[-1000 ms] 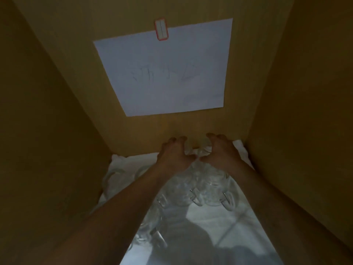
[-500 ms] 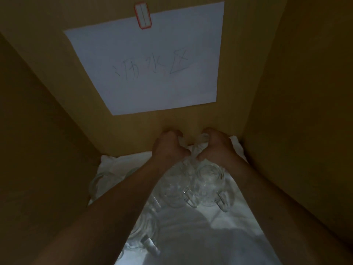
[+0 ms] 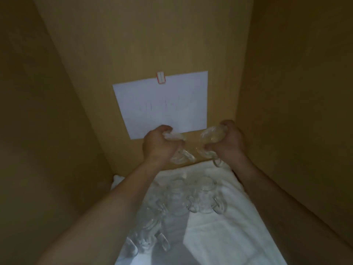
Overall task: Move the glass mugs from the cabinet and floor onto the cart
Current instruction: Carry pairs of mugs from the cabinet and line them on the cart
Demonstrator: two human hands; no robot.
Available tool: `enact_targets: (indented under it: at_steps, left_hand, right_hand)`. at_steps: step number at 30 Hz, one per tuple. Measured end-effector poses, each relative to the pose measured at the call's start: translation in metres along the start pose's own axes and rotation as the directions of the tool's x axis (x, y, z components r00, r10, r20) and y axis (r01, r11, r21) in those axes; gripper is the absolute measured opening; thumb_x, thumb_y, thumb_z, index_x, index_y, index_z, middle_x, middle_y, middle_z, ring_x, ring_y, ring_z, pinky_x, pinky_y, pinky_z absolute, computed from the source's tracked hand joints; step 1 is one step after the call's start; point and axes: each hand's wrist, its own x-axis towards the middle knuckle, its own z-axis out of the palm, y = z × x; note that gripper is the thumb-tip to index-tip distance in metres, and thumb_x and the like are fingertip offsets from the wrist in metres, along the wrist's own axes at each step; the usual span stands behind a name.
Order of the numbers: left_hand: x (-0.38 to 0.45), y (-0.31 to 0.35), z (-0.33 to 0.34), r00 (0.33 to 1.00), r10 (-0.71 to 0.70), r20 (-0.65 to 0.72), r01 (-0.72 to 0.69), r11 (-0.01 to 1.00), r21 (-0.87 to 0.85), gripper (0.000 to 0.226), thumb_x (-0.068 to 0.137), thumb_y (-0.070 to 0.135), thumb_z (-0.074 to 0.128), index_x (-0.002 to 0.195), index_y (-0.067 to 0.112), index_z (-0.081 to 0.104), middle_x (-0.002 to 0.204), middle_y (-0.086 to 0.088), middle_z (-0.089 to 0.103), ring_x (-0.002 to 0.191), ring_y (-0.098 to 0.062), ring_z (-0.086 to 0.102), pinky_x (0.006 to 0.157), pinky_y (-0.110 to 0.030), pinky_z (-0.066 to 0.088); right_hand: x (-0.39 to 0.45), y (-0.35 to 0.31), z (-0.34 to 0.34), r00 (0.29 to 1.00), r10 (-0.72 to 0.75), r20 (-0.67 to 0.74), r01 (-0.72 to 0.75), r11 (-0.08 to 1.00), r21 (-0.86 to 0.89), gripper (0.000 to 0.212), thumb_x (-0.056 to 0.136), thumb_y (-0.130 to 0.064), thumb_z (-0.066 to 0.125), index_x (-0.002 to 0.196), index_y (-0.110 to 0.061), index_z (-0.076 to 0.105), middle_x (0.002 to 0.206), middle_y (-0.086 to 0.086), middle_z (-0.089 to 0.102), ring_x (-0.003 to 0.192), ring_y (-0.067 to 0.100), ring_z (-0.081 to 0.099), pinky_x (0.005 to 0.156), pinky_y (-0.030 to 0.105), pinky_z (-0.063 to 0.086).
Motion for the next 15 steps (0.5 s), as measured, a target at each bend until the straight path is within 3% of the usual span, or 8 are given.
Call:
enact_targets:
  at_steps: [2, 4, 6, 9, 12, 15]
  left_hand:
    - [-0.011, 0.008, -0.024, 0.989, -0.138, -0.062, 0.116, 0.955, -0.274, 0.056, 0.054, 0.044, 0.092, 0.104, 0.033, 0.070, 0.107, 0.007, 0.070, 0.090, -0.013, 0.068, 0.076, -0.027, 0.058]
    - [-0.021, 0.012, -0.041, 0.962, -0.272, -0.035, 0.208, 0.806, -0.555, 0.054, 0.058, 0.039, 0.093, 0.105, 0.029, 0.069, 0.109, 0.002, 0.069, 0.087, -0.018, 0.070, 0.064, -0.039, 0.063]
    - [-0.033, 0.013, -0.056, 0.943, -0.326, 0.072, 0.277, 0.646, -0.711, 0.052, 0.064, 0.034, 0.090, 0.110, 0.023, 0.068, 0.108, -0.005, 0.071, 0.087, -0.024, 0.072, 0.056, -0.040, 0.061]
    - [-0.055, 0.011, -0.074, 0.911, -0.252, 0.326, 0.400, 0.356, -0.844, 0.048, 0.074, 0.035, 0.078, 0.117, 0.016, 0.069, 0.115, -0.011, 0.072, 0.096, -0.033, 0.073, 0.067, -0.044, 0.060]
    - [-0.086, 0.007, -0.092, 0.871, -0.165, 0.463, 0.472, 0.018, -0.881, 0.043, 0.083, 0.028, 0.069, 0.122, 0.012, 0.065, 0.123, -0.017, 0.067, 0.109, -0.039, 0.067, 0.091, -0.054, 0.056]
    - [-0.121, 0.005, -0.107, 0.860, -0.114, 0.497, 0.482, -0.137, -0.866, 0.038, 0.089, 0.029, 0.063, 0.121, 0.008, 0.062, 0.125, -0.023, 0.061, 0.113, -0.043, 0.061, 0.096, -0.057, 0.051]
  right_hand:
    - [-0.016, -0.015, -0.017, 0.996, 0.044, -0.083, -0.033, 0.991, 0.131, 0.093, 0.043, -0.031, 0.098, 0.122, -0.029, 0.049, 0.119, 0.000, 0.059, 0.101, 0.019, 0.061, 0.083, 0.033, 0.055]
    - [-0.033, -0.028, -0.033, 0.987, 0.106, -0.119, -0.064, 0.947, 0.316, 0.092, 0.046, -0.030, 0.099, 0.123, -0.025, 0.048, 0.117, -0.002, 0.063, 0.101, 0.018, 0.065, 0.085, 0.038, 0.059]
    - [-0.059, -0.040, -0.047, 0.984, 0.164, -0.063, -0.107, 0.843, 0.527, 0.080, 0.055, -0.026, 0.097, 0.119, -0.021, 0.049, 0.112, 0.000, 0.067, 0.096, 0.020, 0.071, 0.081, 0.045, 0.061]
    - [-0.094, -0.050, -0.061, 0.972, 0.171, 0.162, -0.234, 0.629, 0.741, 0.048, 0.074, -0.024, 0.086, 0.114, -0.013, 0.064, 0.108, 0.008, 0.074, 0.098, 0.028, 0.073, 0.091, 0.051, 0.057]
    - [-0.134, -0.052, -0.068, 0.941, 0.095, 0.326, -0.339, 0.301, 0.891, 0.039, 0.087, -0.024, 0.070, 0.122, -0.005, 0.067, 0.123, 0.019, 0.069, 0.112, 0.037, 0.067, 0.104, 0.057, 0.047]
    - [-0.170, -0.054, -0.073, 0.933, 0.070, 0.354, -0.359, 0.074, 0.930, 0.040, 0.090, -0.025, 0.061, 0.125, -0.003, 0.063, 0.124, 0.021, 0.068, 0.115, 0.038, 0.065, 0.107, 0.054, 0.044]
